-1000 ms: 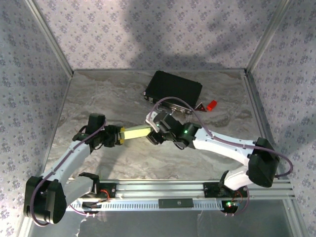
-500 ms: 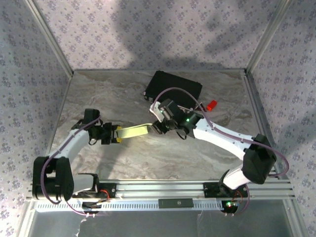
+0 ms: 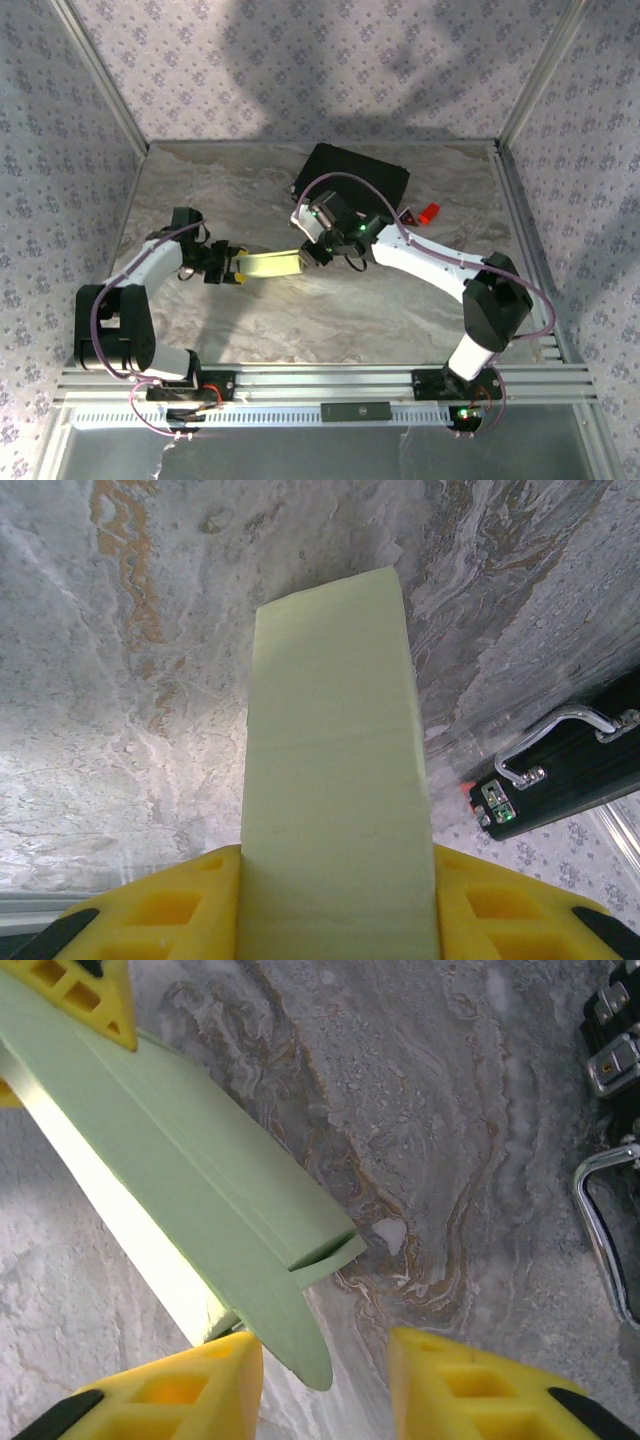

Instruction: Fold the paper box

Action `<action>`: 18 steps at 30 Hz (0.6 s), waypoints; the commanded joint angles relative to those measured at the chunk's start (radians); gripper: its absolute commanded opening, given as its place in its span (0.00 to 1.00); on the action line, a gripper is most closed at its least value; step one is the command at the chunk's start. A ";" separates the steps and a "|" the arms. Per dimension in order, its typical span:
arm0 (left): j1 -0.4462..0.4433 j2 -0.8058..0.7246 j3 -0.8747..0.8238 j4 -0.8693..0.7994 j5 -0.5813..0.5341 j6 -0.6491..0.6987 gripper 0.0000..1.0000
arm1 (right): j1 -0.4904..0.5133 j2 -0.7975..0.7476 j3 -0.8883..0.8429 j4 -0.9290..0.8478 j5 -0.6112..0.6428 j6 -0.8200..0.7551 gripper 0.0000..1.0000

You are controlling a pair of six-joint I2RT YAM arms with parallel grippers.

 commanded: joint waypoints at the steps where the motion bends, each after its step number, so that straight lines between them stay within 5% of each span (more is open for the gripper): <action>1: 0.012 0.006 -0.005 -0.043 -0.008 0.013 0.18 | -0.004 0.013 0.031 -0.045 -0.023 -0.010 0.30; 10: 0.012 0.008 0.003 -0.031 -0.012 -0.007 0.18 | 0.008 0.013 0.033 -0.042 0.028 0.008 0.17; 18: 0.012 0.008 0.009 -0.037 -0.016 -0.007 0.18 | 0.023 0.031 0.042 -0.037 0.028 0.003 0.35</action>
